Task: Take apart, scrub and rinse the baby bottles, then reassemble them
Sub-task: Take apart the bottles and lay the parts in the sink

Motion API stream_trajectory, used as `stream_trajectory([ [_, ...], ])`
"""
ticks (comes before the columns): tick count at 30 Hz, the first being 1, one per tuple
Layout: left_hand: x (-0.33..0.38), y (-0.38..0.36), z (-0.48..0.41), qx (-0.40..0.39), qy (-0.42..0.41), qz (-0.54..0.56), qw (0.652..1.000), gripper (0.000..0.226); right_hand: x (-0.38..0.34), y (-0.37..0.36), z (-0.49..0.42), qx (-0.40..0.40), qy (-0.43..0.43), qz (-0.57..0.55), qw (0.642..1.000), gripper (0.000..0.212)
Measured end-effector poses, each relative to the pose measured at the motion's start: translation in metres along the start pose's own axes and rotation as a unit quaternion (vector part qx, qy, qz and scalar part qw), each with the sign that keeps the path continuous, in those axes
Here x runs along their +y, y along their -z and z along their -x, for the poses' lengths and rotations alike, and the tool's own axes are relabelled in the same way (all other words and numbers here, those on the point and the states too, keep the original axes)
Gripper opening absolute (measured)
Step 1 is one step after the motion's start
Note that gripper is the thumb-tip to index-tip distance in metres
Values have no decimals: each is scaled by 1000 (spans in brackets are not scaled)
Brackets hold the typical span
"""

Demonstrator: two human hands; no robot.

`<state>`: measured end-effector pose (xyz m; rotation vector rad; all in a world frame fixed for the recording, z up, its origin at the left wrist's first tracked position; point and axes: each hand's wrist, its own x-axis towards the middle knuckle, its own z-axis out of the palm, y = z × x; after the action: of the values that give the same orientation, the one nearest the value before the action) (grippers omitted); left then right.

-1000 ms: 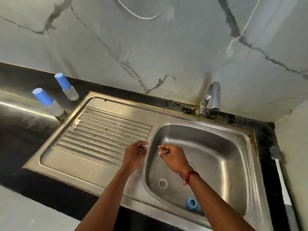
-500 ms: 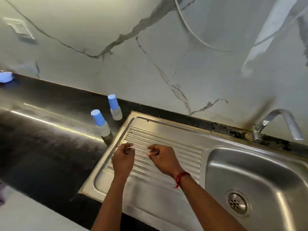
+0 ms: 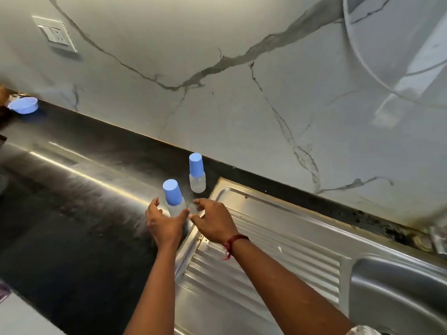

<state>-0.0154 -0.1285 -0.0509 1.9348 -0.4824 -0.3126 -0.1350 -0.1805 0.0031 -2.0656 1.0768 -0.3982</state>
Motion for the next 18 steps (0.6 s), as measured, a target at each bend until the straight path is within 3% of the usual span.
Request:
stream_trajectory([
  [3, -1, -11, -9, -18, 17, 2, 1000, 86, 3, -6, -3, 1, 0, -3, 1000, 50],
  [11, -11, -13, -7, -38, 3, 7, 999, 46, 13, 2, 7, 18, 20, -21, 999, 50],
  [18, 3, -2, 49, -94, -80, -4, 992, 55, 19, 33, 37, 76, -32, -116, 990, 46],
])
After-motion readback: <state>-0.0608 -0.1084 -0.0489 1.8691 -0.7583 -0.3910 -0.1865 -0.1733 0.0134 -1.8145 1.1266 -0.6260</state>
